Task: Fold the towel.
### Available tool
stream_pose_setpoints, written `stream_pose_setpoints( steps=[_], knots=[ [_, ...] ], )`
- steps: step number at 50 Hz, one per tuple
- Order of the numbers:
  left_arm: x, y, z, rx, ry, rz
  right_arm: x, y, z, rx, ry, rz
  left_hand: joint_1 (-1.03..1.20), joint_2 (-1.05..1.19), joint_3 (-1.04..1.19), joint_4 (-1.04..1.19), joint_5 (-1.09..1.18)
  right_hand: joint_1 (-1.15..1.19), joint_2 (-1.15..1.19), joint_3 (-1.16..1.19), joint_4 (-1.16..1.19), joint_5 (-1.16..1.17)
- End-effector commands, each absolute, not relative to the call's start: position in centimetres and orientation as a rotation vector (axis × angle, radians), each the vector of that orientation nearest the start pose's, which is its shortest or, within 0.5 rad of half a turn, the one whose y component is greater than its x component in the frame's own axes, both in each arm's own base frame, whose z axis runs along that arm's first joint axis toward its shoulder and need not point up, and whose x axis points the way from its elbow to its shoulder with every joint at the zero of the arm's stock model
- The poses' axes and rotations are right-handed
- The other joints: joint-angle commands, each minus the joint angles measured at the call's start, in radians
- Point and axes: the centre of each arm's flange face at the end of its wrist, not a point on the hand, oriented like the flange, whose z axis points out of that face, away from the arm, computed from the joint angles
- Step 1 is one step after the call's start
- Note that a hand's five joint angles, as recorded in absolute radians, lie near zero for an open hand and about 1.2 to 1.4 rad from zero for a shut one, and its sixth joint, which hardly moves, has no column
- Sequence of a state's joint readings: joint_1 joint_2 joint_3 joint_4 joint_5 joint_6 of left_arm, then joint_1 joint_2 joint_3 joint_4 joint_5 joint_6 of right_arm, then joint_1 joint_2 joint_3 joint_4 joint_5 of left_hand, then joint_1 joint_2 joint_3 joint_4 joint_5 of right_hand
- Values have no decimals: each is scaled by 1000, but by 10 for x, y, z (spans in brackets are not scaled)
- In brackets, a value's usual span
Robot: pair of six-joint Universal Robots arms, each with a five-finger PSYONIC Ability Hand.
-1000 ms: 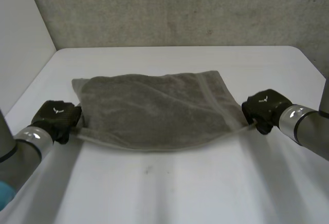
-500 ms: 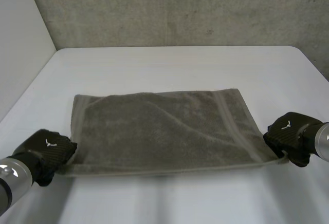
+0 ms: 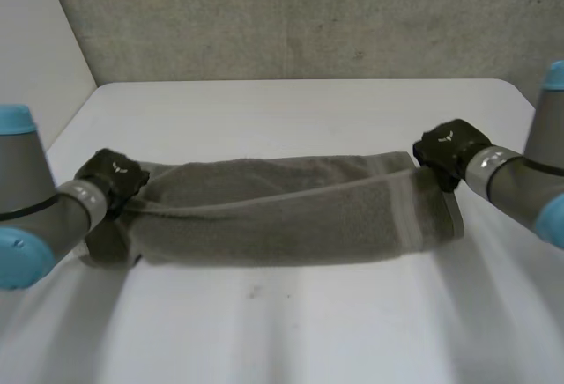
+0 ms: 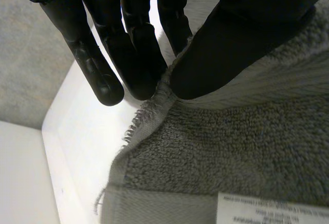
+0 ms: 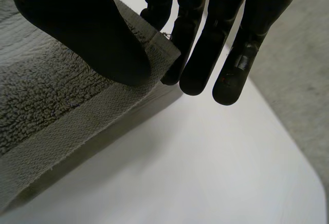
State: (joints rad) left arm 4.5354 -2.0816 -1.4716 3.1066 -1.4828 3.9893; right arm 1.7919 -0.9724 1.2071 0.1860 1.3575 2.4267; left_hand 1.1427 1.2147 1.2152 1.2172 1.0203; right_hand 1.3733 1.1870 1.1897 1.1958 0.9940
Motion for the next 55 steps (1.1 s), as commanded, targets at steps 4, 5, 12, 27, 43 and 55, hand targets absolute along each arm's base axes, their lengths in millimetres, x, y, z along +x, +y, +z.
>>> stream_pose_setpoints(
  steps=[4,5,12,27,43,55],
  knots=[
    [-231,-390,145,1255,1989,-1618,253,-396,172,-1265,2246,-2107,254,182,181,179,201,23,209,207,200,228],
    [-236,-394,144,1260,1974,-1635,254,-402,169,-1248,2240,-2148,254,182,181,179,201,23,209,207,200,228],
    [-251,-412,141,1256,1920,-1701,256,-418,165,-1200,2202,-2260,254,182,181,179,201,23,209,207,200,228],
    [-259,-435,132,1211,1892,-1759,261,-439,141,-1193,2208,-2279,237,165,164,162,184,-818,-632,-635,-641,-614],
    [-250,-413,160,1092,1910,-1691,256,-410,193,-1106,2149,-2281,-967,-1039,-1040,-1042,-1019,-1199,-1012,-1015,-1021,-994],
    [-229,-368,186,979,2070,-1718,241,-338,197,-1219,2307,-1865,-967,-1039,-1040,-1042,-1019,-1159,-973,-976,-982,-955]
  ],
)
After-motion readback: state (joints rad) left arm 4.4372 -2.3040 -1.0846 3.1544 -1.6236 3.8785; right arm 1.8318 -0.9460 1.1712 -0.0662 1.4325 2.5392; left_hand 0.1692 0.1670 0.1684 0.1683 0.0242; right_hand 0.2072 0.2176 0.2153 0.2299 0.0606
